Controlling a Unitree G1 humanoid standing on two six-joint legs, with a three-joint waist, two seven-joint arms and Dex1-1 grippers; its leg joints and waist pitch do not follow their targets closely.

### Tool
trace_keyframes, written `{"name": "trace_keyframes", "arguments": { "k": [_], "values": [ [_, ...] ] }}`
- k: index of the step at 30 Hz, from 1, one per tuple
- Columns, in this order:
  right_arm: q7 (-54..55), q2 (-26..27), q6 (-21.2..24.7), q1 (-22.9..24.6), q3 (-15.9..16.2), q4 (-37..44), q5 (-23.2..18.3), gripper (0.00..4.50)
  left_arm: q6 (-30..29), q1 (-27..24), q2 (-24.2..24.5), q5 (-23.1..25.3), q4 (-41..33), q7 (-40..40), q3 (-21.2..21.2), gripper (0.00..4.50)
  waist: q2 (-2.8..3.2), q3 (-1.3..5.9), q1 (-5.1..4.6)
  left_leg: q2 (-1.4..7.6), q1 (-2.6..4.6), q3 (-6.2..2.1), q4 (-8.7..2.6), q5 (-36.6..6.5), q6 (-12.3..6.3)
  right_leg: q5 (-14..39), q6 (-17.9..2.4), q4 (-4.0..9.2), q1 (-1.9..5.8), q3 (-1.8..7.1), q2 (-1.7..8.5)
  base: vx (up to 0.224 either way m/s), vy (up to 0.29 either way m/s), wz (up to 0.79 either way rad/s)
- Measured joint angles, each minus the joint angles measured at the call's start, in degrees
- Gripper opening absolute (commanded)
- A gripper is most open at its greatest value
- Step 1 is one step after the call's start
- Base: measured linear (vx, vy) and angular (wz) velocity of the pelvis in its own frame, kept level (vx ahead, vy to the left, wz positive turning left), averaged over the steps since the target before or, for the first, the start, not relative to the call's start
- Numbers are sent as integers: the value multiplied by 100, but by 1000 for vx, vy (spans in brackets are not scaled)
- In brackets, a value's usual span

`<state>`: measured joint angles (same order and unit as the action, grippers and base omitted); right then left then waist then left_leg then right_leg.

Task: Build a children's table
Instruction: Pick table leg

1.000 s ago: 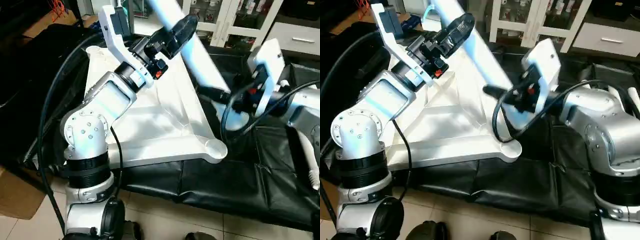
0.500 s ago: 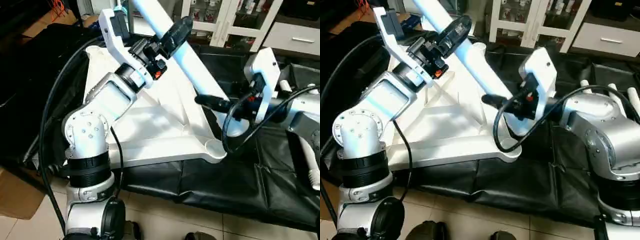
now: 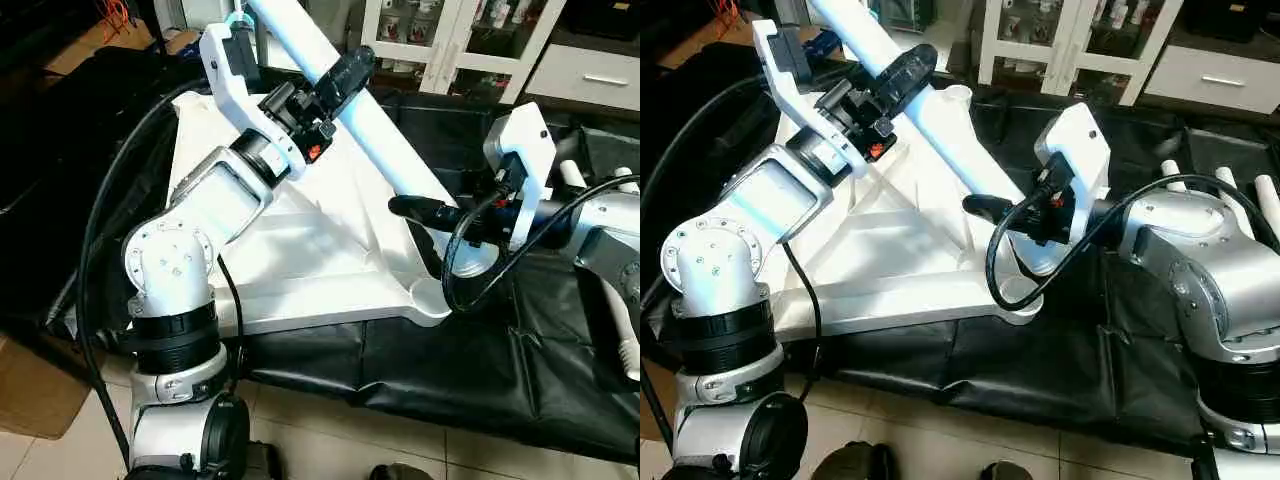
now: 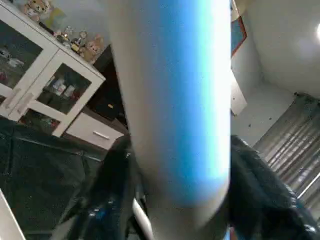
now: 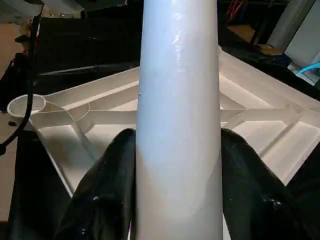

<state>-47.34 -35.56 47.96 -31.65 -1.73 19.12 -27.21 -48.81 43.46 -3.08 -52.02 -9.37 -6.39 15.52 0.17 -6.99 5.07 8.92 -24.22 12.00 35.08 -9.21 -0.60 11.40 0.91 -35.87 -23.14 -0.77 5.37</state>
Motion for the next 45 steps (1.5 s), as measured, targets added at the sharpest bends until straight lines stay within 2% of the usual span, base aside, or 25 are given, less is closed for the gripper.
{"name": "trace_keyframes", "arguments": {
  "k": [2,6,7,9,12,14,15,19,20,22,25,26,29,30,32,35,40,45],
  "values": [
    [5,-2,-23,7,4,0,11,184,-1,0,-2,-24,1,45,-2,201,0,0,-1,0,0,0,0,0,0,0,0,0,0,0,0,0,0,0],
    [62,-2,-118,18,16,0,15,184,10,72,-31,-111,1,72,40,184,0,0,3,0,0,0,0,0,0,0,0,0,0,0,0,0,0,0],
    [74,-2,-135,17,14,0,15,219,11,101,-31,-112,7,78,40,180,0,0,2,0,0,0,0,0,0,0,0,0,0,0,0,0,0,0],
    [107,3,-142,17,14,0,14,256,23,154,-31,-113,24,102,28,177,0,0,1,0,0,0,0,0,0,0,0,-1,0,0,0,0,0,0],
    [117,3,-133,17,12,0,13,263,174,189,140,90,49,101,-51,175,1,1,-2,0,1,0,0,0,1,-1,1,-3,0,0,0,0,0,0],
    [119,-4,-123,17,-7,0,8,297,330,249,332,353,124,102,-77,171,1,1,-12,1,2,-1,0,1,2,-2,2,-4,0,0,-2,0,0,0],
    [119,-8,-117,17,-23,0,3,297,405,271,378,437,148,102,-68,171,1,1,-10,1,2,-1,0,1,2,-2,2,-3,0,0,-2,0,0,0],
    [118,-18,46,33,-490,23,-395,323,532,485,527,584,244,90,-67,171,0,2,25,0,-2,-1,4,1,1,-2,2,-2,3,-2,0,0,0,0],
    [111,-86,94,108,-685,81,-536,345,627,543,567,663,285,89,-76,171,0,2,45,0,-3,-1,4,1,0,-2,1,0,5,-2,0,0,0,0],
    [105,-220,130,255,-920,99,-613,350,744,629,631,732,380,87,-76,171,0,2,51,0,-3,-1,10,0,-2,-3,0,-1,7,-2,0,0,0,0],
    [93,-521,134,542,-1136,47,-507,372,863,718,766,823,517,45,-55,170,1,2,28,0,-1,-1,13,1,0,-9,-3,-3,7,-1,1,0,0,0],
    [82,-634,128,621,-1180,8,-413,392,892,765,783,857,600,39,-51,170,0,3,18,0,-1,-1,14,2,1,-12,-2,-3,7,-1,0,0,0,0],
    [58,-1054,-41,1017,-1244,-43,-142,410,946,958,866,926,821,-38,-54,170,1,2,17,1,1,-2,18,3,2,-14,-1,-1,12,0,1,0,0,0],
    [59,-1116,-70,1109,-1265,-80,-89,410,974,975,913,934,830,-64,-42,170,1,2,5,1,3,-2,18,3,2,-15,0,1,13,1,1,0,0,0],
    [61,-1199,-129,1442,-1355,-44,15,438,1042,1040,941,942,892,-92,-17,170,1,2,-4,1,3,-2,18,2,1,-15,0,1,12,0,1,0,0,0],
    [64,-1219,-156,1834,-1336,113,79,447,1112,1087,944,947,957,-111,-14,170,4,3,-20,2,3,-2,17,2,1,-15,0,1,10,0,1,0,0,0],
    [275,-1165,-249,1772,-1329,105,203,450,1133,1100,925,950,1042,-189,-37,170,6,3,-32,2,4,-2,17,2,1,-17,-1,0,10,0,1,0,0,0],
    [482,-1071,-289,1361,-1416,-41,184,450,1133,1109,903,938,1053,-210,-68,170,6,3,-21,1,4,-2,18,2,1,-18,-2,4,10,0,1,0,0,0]
  ]
}}
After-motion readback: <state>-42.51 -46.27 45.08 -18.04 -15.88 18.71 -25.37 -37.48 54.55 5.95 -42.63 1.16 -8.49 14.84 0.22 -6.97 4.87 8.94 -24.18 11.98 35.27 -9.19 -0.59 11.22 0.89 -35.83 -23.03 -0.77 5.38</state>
